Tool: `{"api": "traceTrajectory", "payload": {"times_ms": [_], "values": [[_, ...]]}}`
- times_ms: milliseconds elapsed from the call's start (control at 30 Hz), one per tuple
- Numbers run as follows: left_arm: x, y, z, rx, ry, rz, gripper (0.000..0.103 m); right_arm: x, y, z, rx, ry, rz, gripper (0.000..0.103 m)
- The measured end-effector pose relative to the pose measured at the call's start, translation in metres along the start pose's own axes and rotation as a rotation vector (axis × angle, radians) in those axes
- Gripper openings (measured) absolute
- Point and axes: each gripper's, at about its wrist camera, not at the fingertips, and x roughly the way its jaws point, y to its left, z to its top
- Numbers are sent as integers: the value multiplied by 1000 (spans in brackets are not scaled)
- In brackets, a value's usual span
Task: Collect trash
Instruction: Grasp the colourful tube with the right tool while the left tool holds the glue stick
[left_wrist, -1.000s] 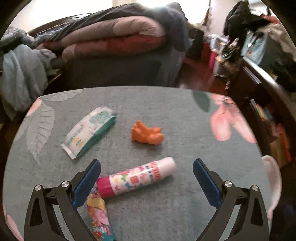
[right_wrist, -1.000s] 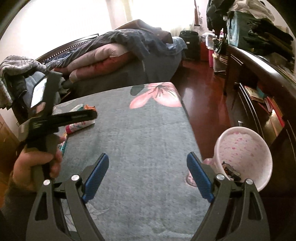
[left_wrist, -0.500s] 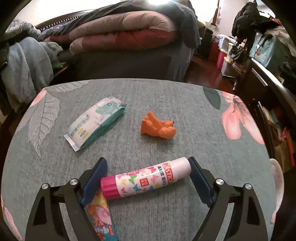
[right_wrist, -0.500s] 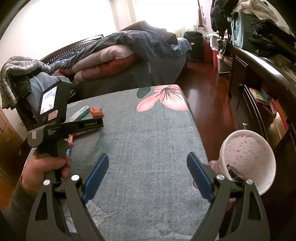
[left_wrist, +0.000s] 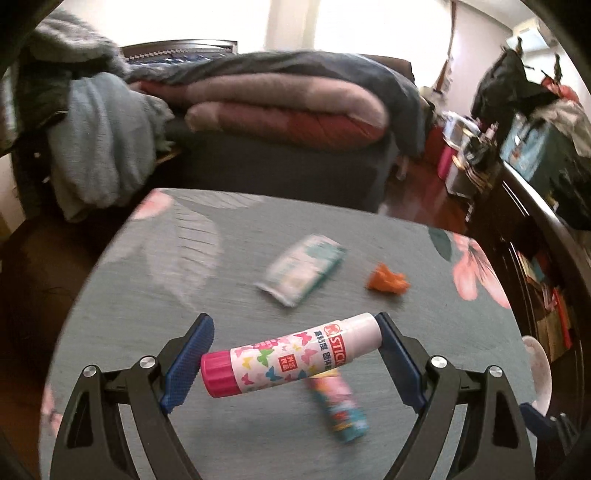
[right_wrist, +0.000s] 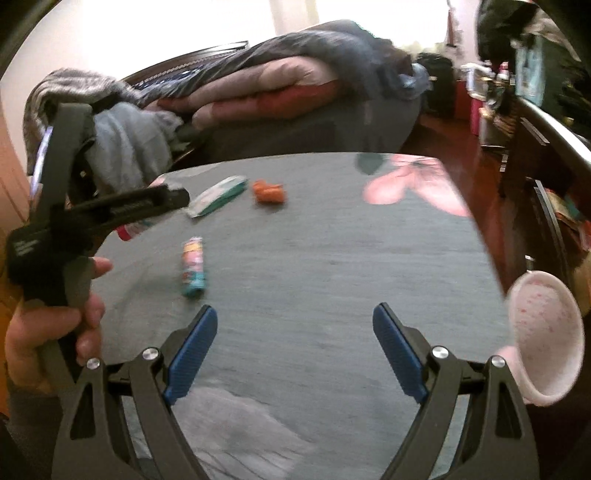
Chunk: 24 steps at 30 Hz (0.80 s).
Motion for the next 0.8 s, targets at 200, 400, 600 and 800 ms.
{"api": "traceTrajectory", "payload": {"times_ms": [200, 400, 600, 800], "values": [[-13, 43, -3, -36, -22, 38, 87, 41, 54, 20, -93, 30, 14, 85], [-15, 75, -4, -76, -29, 52, 87, 77, 92, 34, -166, 75, 4, 72], [-18, 98, -6, -108, -36, 51, 87, 101, 105, 37, -192, 118, -18, 58], [-19, 107, -8, -121, -35, 49, 87, 107, 117, 35, -222, 111, -38, 43]]}}
